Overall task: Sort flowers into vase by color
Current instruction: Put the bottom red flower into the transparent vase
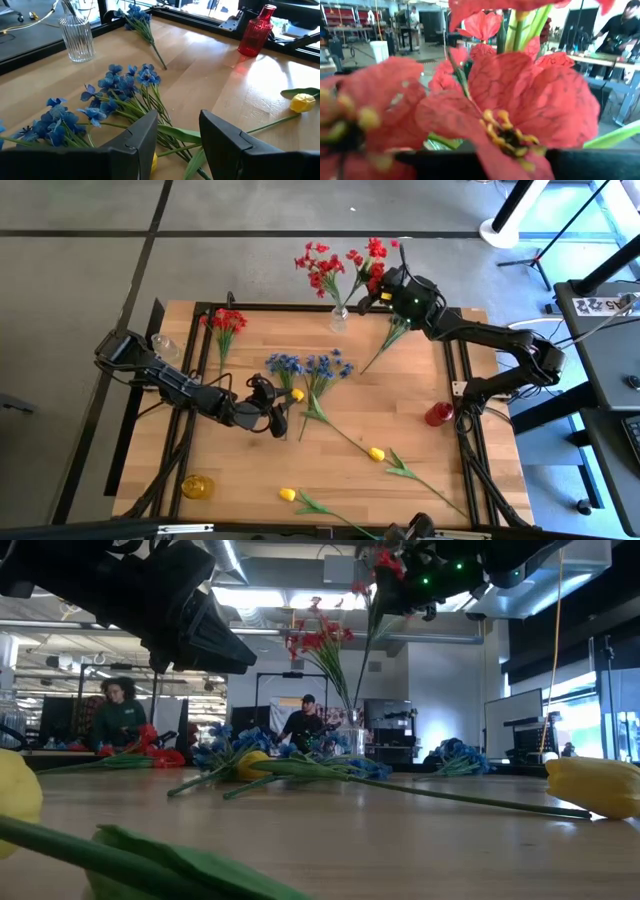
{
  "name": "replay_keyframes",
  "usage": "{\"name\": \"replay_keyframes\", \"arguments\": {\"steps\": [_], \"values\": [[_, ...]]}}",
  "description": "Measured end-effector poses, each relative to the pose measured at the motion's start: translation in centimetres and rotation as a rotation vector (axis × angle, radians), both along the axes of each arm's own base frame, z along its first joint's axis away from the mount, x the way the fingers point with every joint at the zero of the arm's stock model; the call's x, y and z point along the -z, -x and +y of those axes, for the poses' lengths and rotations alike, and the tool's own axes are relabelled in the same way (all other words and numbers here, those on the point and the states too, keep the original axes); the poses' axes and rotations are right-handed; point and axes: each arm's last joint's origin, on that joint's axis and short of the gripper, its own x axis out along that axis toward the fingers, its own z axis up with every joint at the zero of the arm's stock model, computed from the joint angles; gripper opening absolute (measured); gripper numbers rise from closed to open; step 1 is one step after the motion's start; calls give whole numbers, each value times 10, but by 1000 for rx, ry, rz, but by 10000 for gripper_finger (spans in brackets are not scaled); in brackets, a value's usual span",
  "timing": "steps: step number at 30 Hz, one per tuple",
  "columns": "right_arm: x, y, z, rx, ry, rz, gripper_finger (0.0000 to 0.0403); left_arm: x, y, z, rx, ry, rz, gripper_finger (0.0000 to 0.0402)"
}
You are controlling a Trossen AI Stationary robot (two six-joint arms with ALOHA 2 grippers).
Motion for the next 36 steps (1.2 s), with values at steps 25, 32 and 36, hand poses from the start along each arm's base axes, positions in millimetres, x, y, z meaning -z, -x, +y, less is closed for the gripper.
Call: {"name": "replay_keyframes", "arguments": {"steps": [25, 32, 36], "values": [[50, -26, -15, -45, -103, 144, 6, -28, 2, 9, -25, -44, -114, 142], [67, -33, -19, -42, -137, 188, 44, -37, 7, 22, -23, -26, -112, 142], [73, -36, -21, -41, -148, 205, 94, -42, 13, 37, -28, 20, -89, 142]]}}
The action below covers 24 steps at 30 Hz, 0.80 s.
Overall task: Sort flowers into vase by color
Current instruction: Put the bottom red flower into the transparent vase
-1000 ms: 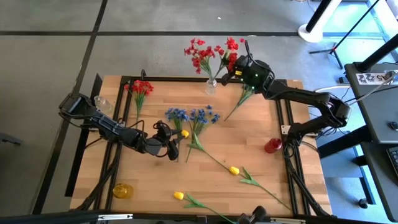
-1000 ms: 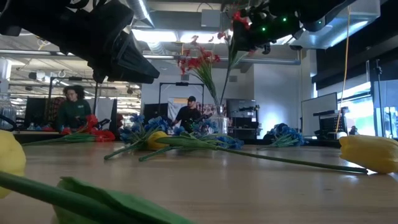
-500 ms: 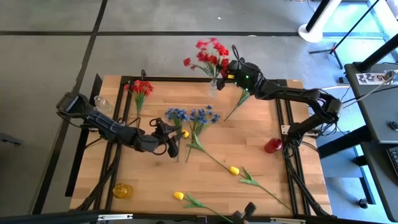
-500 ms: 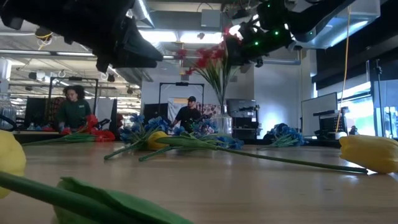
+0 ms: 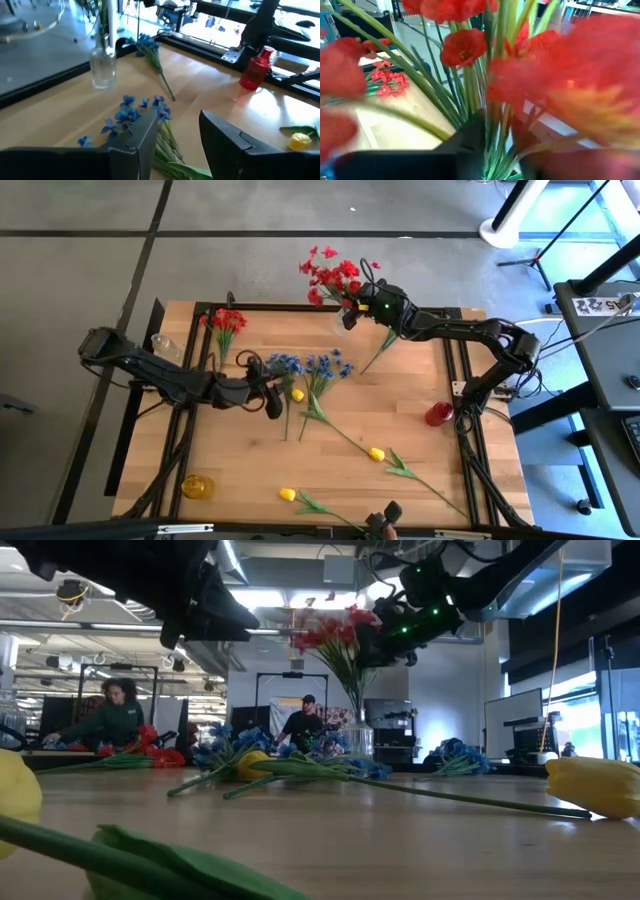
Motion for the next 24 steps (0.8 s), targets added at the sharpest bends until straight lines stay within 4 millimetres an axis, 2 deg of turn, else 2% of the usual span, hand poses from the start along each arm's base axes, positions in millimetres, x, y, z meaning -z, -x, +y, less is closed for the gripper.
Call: {"name": "replay_keyframes", "arguments": {"steps": [4, 8, 13, 18, 24], "values": [[-5, 2, 1, -1, 10, -3, 156, 1, 14, 19, -62, 57, 87, 142], [-21, 10, 5, 33, 58, -14, 218, 3, 31, 36, -179, 132, 155, 142], [-33, 19, 10, 40, 75, -3, 279, 8, 47, 49, -304, 234, 212, 142], [-36, 22, 13, 31, 69, 3, 315, 12, 52, 58, -373, 253, 249, 142], [-39, 24, 14, 13, 50, -17, 330, 13, 53, 66, -414, 285, 240, 142]]}}
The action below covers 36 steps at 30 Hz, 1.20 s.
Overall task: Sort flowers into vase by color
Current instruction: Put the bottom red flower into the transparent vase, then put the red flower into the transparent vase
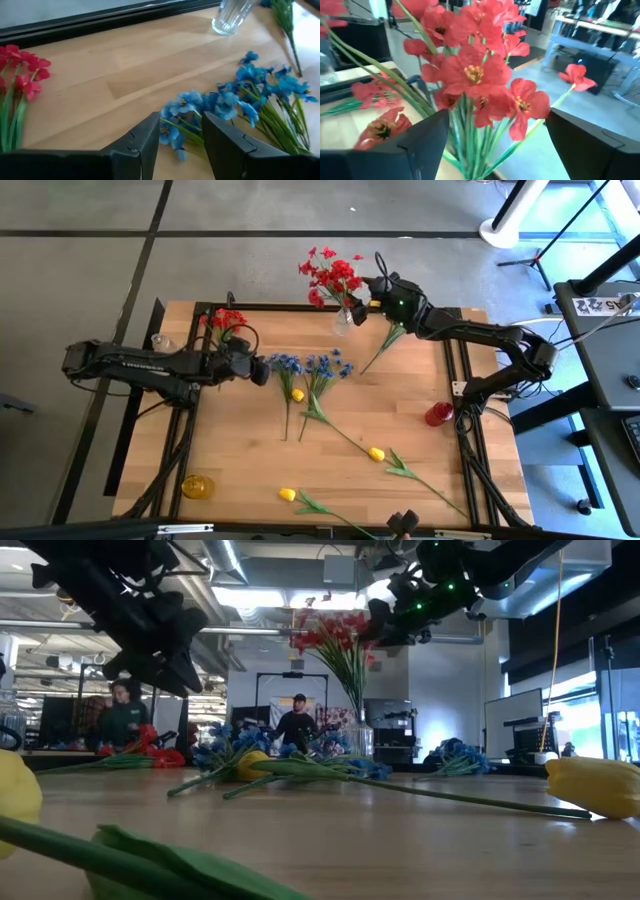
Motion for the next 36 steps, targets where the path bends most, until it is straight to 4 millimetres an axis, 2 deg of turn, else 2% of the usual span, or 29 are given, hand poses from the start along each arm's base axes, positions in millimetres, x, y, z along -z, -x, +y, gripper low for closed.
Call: {"name": "replay_keyframes", "arguments": {"steps": [6, 18, 21, 25, 28, 32, 36], "values": [[-7, 0, 7, -88, -37, -60, 331, 3, 4, 4, -26, 11, 43, 142], [-19, 10, 29, -158, -71, -16, 331, 5, 6, 0, -37, 42, 49, 142], [-21, 11, 39, -172, -79, 5, 331, 7, 10, -1, -124, 53, 29, 142], [-23, 9, 64, -205, -55, 11, 331, 14, 20, 3, -297, 52, 60, 142], [-25, 4, 88, -251, -30, 15, 331, 20, 19, 12, -370, 48, 89, 142], [-26, -2, 122, -293, -10, 21, 331, 33, 17, 32, -431, 86, 185, 142], [-27, -4, 155, -317, 51, 53, 331, 48, 24, 58, -544, 157, 299, 142]]}}
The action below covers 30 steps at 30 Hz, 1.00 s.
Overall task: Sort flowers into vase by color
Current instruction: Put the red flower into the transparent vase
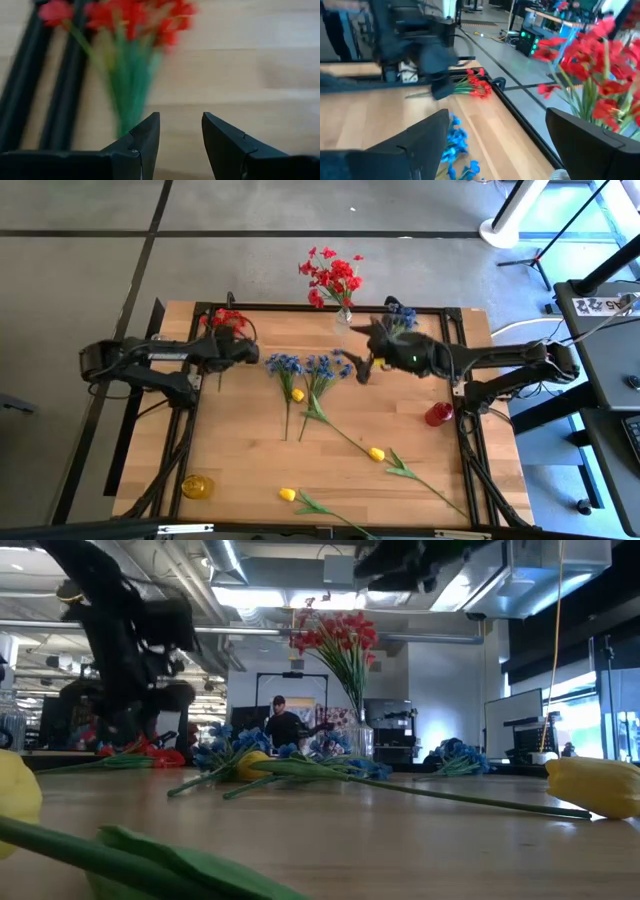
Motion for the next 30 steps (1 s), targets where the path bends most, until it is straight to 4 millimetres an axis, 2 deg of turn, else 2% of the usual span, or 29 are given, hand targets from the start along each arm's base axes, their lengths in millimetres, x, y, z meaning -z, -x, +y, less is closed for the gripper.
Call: {"name": "replay_keyframes", "arguments": {"steps": [5, 11, 24, 27, 30], "values": [[2, 4, 33, -19, 79, 64, 331, 8, 13, 23, -119, 29, 65, 142], [5, 8, 52, -8, 108, 98, 331, 16, 17, 42, -118, 78, 77, 142], [14, 11, 51, 6, 76, 179, 331, 39, 20, 56, -147, 127, 189, 141], [15, 11, 51, 6, 77, 184, 331, 44, 18, 51, -105, 88, 237, 126], [15, 12, 51, -1, 81, 192, 331, 53, 21, 44, -131, 20, 221, 94]]}}
